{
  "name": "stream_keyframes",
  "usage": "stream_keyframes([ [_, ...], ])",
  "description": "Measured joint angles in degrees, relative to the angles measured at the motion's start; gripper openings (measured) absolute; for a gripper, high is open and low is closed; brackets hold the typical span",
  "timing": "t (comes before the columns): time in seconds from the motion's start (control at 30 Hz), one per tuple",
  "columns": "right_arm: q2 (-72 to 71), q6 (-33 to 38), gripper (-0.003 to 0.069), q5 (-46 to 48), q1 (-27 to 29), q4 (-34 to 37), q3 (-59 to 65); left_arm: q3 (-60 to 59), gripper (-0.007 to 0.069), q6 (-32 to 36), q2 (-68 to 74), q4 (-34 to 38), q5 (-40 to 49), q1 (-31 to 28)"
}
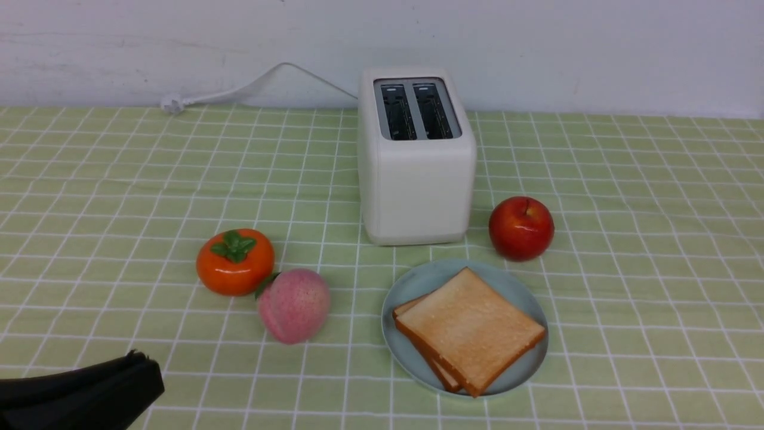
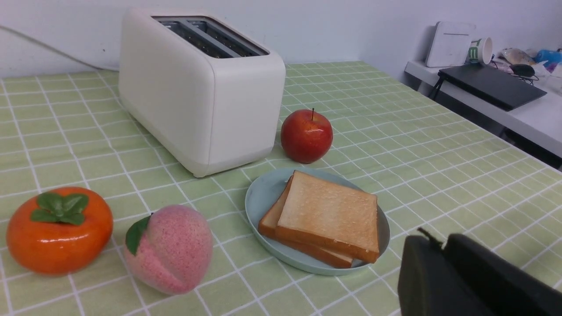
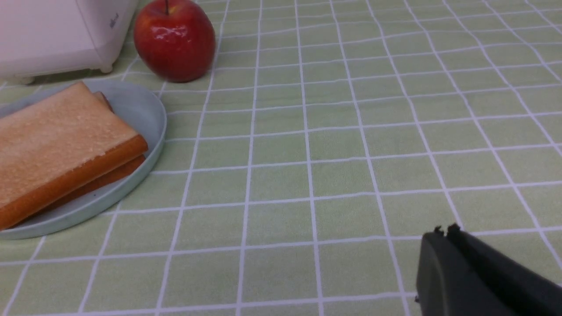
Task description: Take toasted bread from bread machine on green coffee tablecloth place on plate.
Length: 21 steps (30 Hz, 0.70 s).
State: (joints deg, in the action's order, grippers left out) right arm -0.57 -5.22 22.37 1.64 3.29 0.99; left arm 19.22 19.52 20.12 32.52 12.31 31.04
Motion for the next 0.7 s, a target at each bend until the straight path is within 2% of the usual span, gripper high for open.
stream_keyframes([
  [0.27,0.0,0.0,-0.0013,0.0,0.0,0.0,0.0,0.0,0.0059,0.1,0.0,-0.1,-0.6,0.0],
  [0.37,0.0,0.0,-0.0009,0.0,0.0,0.0,0.0,-1.8,0.0049,0.2,0.0,-1.4,-6.9,0.0],
  [0.47,0.0,0.0,-0.0007,0.0,0.0,0.0,0.0,-6.1,-0.0013,0.2,-1.9,-4.8,-16.4,-0.5],
  [0.5,0.0,0.0,-0.0006,0.0,0.0,0.0,0.0,-7.4,-0.0013,-0.1,-2.7,-6.1,-18.5,-0.9],
  [0.57,0.0,0.0,-0.0004,0.0,0.0,0.0,0.0,-9.2,-0.0013,-1.2,-5.1,-8.0,-20.3,-2.7],
  [0.67,0.0,0.0,-0.0001,0.0,0.0,0.0,0.0,-12.9,-0.0013,-6.0,-10.4,-12.3,-20.4,-8.9],
  [0.7,0.0,0.0,0.0,0.0,0.0,0.0,0.0,-14.7,-0.0013,-9.0,-13.6,-15.5,-18.7,-14.1],
])
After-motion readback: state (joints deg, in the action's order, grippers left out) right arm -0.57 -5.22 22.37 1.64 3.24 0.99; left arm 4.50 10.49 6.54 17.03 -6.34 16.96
